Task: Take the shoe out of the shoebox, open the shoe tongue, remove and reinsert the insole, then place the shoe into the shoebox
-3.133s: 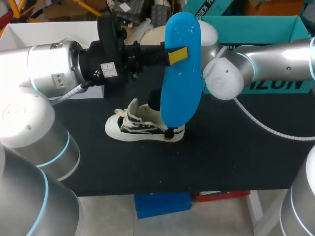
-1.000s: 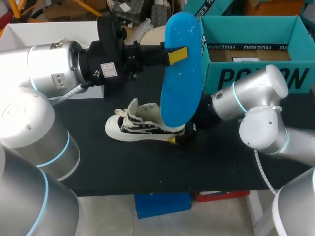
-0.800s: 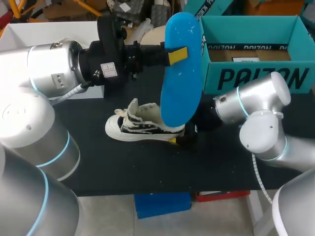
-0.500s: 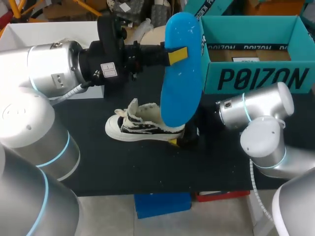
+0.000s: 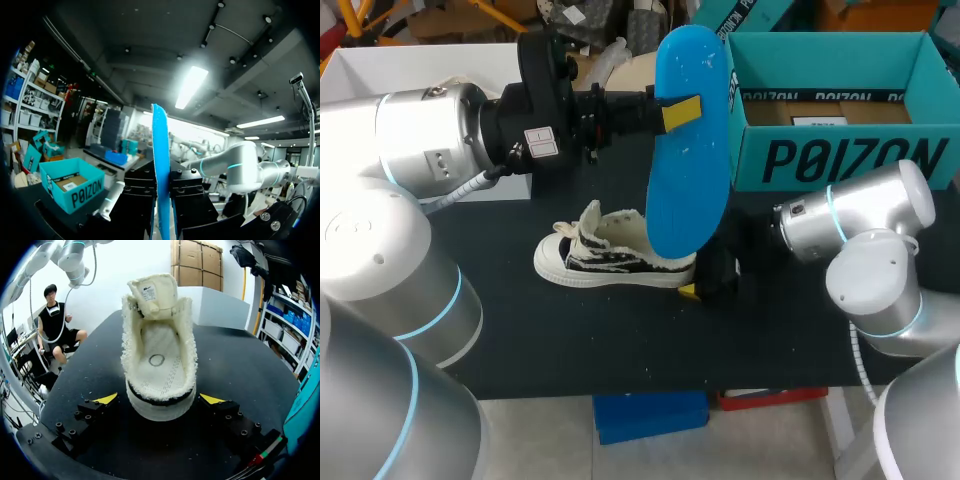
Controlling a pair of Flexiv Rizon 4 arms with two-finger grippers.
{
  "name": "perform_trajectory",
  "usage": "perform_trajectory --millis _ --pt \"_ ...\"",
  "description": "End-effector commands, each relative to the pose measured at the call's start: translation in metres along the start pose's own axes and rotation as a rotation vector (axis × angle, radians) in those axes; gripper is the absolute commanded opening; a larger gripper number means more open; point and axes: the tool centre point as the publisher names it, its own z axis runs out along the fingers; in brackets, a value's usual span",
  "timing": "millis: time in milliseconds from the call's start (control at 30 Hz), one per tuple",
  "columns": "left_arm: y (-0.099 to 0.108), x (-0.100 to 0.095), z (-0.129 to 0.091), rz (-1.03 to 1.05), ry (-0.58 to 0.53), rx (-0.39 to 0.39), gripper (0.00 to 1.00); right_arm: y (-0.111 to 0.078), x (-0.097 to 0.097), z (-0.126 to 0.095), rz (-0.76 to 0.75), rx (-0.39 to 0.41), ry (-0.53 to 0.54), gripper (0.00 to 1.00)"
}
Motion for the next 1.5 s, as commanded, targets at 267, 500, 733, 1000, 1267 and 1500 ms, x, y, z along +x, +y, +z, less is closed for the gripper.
perform_trajectory --millis 267,500,733,1000,1267,1500 --pt "0.001 0.002 0.0 0.001 -0.003 0.0 0.0 0.039 -0.016 -0.037 0.003 0.539 0.033 1.0" --pt "0.001 0.002 0.0 0.001 -0.003 0.0 0.0 0.06 -0.026 -0.023 -0.032 0.72 0.061 1.0" --pt "0.001 0.002 0.0 0.001 -0.003 0.0 0.0 0.072 -0.034 -0.01 -0.067 0.857 0.06 0.81" --pt "0.001 0.002 0.0 0.001 -0.003 0.0 0.0 0.084 -0.042 0.008 -0.101 0.919 0.087 0.56" --pt "0.001 0.002 0.0 0.001 -0.003 0.0 0.0 0.087 -0.047 0.024 -0.119 0.937 0.11 0.44" --pt "0.001 0.002 0.0 0.001 -0.003 0.0 0.0 0.089 -0.046 0.036 -0.13 0.933 0.125 0.42"
